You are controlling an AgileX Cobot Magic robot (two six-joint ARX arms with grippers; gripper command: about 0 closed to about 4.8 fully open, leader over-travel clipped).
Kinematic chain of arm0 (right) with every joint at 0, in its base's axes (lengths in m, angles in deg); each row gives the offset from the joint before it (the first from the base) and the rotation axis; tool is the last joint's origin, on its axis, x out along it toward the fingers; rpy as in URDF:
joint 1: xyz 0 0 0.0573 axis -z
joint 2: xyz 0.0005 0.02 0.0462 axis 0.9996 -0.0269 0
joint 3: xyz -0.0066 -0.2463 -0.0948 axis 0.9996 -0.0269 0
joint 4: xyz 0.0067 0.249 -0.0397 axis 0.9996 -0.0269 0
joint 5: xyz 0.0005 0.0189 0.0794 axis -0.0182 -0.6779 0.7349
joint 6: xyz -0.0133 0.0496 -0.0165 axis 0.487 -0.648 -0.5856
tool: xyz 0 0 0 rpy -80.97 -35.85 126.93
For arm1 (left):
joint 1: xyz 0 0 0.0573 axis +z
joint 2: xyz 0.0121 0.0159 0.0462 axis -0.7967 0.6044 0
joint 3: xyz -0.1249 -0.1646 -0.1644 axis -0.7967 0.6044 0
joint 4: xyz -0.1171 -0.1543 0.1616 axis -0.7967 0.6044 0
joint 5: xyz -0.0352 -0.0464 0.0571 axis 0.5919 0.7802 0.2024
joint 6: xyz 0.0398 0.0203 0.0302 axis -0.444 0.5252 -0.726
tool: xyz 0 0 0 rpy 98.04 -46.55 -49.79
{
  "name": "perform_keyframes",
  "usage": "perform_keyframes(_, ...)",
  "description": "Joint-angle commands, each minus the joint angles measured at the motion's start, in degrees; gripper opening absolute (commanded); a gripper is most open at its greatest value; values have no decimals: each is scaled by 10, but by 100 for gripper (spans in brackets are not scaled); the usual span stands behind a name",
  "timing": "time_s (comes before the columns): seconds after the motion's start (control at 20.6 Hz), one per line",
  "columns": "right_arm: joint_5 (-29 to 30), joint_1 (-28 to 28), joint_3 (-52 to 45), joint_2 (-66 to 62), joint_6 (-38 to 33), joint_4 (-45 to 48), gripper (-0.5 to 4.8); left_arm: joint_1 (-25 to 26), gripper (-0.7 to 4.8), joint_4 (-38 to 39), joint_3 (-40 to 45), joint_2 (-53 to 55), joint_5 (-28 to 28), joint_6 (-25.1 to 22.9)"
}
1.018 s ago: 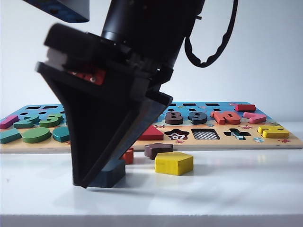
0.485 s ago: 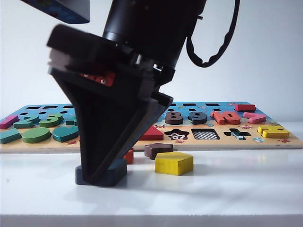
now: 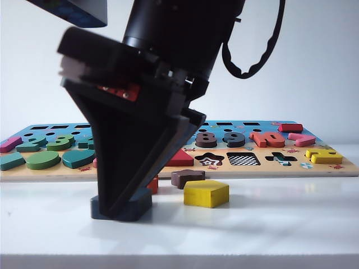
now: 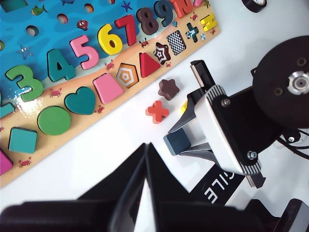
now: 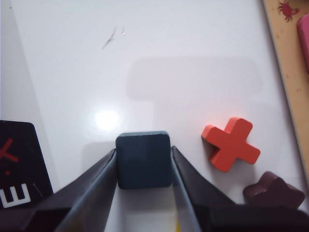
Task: Insert the cube into the slot.
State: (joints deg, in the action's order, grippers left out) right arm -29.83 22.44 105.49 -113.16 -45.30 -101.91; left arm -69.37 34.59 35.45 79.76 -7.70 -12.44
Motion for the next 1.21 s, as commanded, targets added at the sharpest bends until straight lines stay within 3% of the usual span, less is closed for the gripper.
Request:
perform_keyframes(0.05,0,-1,4,10,0,-5,120,0,17,-9,-3,-1,4,-2)
perform_keyframes(0.44,0,-1,5,61,1,-9,121,0,17,-9,-3,-1,4,-2)
perform_keyframes(0.73,-6,4,5,114,49,-32,121,0,17,-9,-3,-1,4,-2)
perform_keyframes(1.21,-50,104,5,174,118,-100,120,0,17,-9,-3,-1,4,-2)
